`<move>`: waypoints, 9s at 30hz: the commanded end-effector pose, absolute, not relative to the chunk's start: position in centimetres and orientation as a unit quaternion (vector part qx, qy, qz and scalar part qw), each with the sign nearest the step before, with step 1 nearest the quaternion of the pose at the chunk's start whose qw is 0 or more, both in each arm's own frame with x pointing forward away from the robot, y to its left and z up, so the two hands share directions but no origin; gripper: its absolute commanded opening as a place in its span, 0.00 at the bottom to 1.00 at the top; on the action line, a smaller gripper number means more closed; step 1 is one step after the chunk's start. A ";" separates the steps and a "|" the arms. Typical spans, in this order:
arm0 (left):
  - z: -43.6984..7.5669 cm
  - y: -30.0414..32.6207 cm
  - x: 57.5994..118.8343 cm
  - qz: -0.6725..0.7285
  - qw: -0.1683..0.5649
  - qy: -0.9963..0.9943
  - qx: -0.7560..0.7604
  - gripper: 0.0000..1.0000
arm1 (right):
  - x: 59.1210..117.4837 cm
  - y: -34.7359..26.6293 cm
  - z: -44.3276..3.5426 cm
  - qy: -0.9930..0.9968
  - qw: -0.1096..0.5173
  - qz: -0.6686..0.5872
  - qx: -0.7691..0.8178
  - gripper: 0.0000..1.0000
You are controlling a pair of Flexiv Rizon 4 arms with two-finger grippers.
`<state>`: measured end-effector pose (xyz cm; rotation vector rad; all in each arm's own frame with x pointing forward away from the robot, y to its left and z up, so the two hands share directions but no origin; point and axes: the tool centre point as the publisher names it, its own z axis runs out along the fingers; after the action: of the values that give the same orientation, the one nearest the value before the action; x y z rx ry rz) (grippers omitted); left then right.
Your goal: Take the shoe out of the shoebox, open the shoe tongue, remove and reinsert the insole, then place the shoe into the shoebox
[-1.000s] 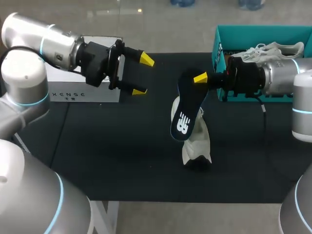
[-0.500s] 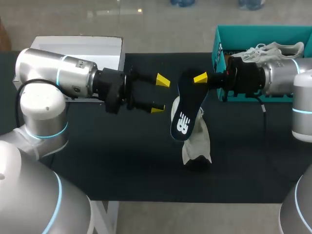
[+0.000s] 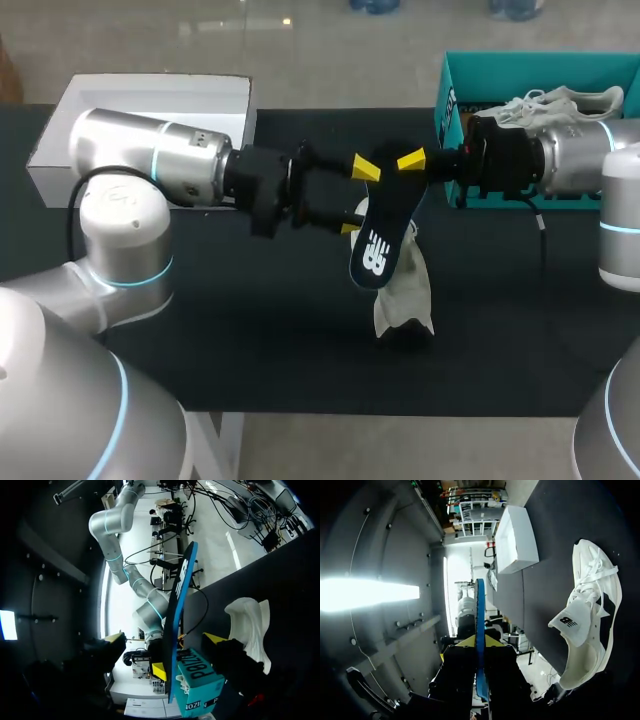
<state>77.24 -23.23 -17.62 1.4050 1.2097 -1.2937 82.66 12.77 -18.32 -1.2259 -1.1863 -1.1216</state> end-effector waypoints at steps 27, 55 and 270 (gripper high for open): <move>-17.8 -24.3 78.3 -0.510 0.432 0.487 0.563 0.00 | 82.5 12.4 -18.4 -0.494 0.510 -0.466 -0.528 1.00; -18.4 -20.0 76.4 -0.527 0.417 0.509 0.537 0.00 | 76.2 4.2 -14.4 -0.742 0.343 -0.357 -0.451 1.00; -26.3 -22.6 67.7 -0.567 0.225 0.614 0.501 0.00 | 68.0 -4.9 -15.2 -0.891 0.088 -0.173 -0.411 1.00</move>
<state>67.94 -22.59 -26.30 1.3847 1.6916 -1.5705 67.80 -4.98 -15.23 -1.2240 -2.6536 -0.5237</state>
